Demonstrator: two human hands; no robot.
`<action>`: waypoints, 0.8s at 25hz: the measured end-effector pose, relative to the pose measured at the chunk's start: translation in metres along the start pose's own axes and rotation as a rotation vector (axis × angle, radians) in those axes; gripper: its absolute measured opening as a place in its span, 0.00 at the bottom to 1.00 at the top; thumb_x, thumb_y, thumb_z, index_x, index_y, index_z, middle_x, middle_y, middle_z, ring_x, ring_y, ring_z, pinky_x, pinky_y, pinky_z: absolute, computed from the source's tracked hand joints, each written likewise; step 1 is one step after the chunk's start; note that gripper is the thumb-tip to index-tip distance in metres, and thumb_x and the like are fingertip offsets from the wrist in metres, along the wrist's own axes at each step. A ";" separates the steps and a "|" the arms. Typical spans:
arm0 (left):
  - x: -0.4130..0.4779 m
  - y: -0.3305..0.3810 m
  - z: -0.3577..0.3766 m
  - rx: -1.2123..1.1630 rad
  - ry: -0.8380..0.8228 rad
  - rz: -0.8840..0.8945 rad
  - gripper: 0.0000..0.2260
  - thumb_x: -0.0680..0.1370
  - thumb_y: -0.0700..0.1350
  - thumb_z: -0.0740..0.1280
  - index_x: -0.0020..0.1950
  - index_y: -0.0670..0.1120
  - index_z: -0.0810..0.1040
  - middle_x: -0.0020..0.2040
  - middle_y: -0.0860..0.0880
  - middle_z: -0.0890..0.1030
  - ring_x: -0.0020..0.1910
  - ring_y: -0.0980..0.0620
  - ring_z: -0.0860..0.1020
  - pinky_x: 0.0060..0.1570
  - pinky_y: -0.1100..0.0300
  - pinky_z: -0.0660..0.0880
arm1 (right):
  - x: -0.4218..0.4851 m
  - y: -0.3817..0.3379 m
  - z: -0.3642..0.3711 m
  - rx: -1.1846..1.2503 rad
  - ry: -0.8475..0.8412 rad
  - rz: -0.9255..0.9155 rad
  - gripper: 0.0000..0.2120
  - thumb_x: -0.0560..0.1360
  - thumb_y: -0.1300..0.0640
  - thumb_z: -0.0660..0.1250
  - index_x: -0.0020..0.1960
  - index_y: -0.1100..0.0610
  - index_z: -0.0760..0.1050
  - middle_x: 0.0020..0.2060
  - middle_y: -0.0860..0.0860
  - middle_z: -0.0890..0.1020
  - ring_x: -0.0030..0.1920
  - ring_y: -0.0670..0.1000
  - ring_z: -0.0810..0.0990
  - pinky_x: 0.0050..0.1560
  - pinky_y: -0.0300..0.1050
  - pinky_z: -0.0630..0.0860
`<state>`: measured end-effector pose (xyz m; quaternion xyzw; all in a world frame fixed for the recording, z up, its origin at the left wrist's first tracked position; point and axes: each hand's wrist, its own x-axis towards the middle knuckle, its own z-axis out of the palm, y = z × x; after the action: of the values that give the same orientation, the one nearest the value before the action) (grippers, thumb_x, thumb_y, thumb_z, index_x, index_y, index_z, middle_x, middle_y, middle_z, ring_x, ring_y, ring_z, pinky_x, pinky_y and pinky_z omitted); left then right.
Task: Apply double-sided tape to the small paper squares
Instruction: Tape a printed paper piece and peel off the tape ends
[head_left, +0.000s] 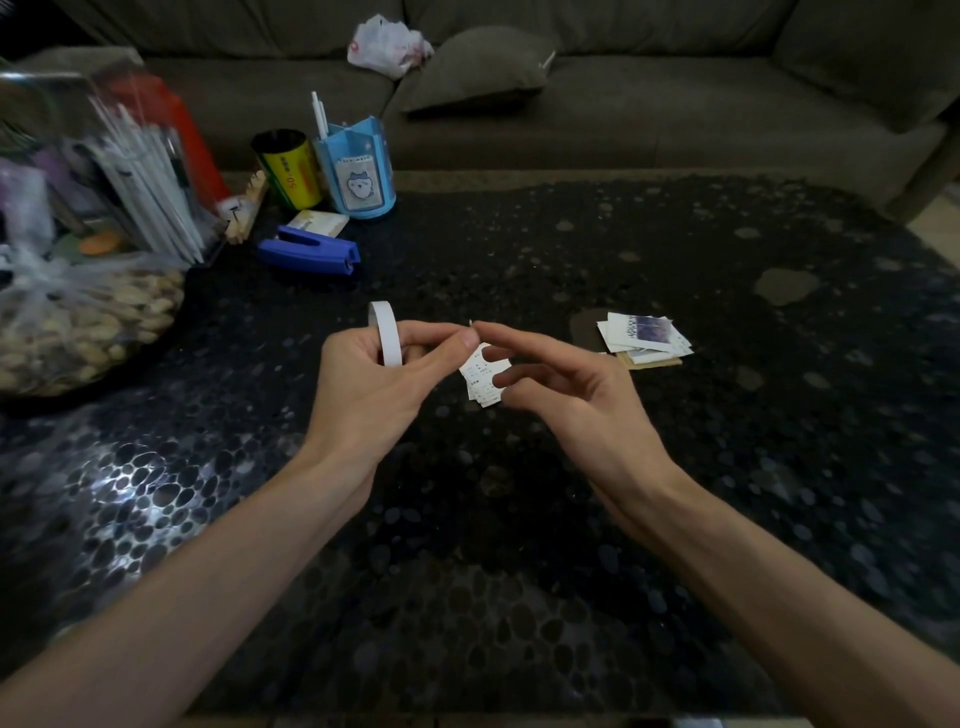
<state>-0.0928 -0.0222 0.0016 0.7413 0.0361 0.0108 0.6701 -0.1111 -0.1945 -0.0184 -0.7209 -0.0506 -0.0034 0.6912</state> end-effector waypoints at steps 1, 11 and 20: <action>0.001 -0.001 -0.001 0.024 0.010 0.018 0.05 0.75 0.46 0.77 0.50 0.49 0.89 0.36 0.46 0.84 0.33 0.58 0.81 0.45 0.62 0.76 | 0.000 0.001 0.000 -0.006 -0.007 0.005 0.24 0.76 0.71 0.68 0.63 0.47 0.85 0.56 0.46 0.86 0.52 0.44 0.82 0.62 0.46 0.80; 0.003 -0.005 0.000 0.088 -0.023 0.094 0.08 0.72 0.50 0.78 0.50 0.51 0.88 0.30 0.46 0.70 0.33 0.47 0.67 0.36 0.61 0.71 | 0.004 0.003 -0.005 0.003 0.133 -0.013 0.04 0.78 0.57 0.75 0.52 0.55 0.86 0.46 0.46 0.88 0.47 0.43 0.84 0.52 0.37 0.80; 0.005 -0.010 0.001 0.105 -0.049 0.157 0.07 0.74 0.47 0.77 0.51 0.49 0.88 0.25 0.57 0.71 0.28 0.59 0.70 0.35 0.68 0.75 | 0.001 0.000 -0.004 0.030 0.105 0.036 0.02 0.77 0.60 0.76 0.49 0.57 0.87 0.41 0.48 0.88 0.40 0.41 0.83 0.44 0.34 0.77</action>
<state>-0.0884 -0.0221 -0.0082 0.7762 -0.0379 0.0432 0.6279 -0.1100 -0.1988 -0.0179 -0.7103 -0.0013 -0.0278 0.7034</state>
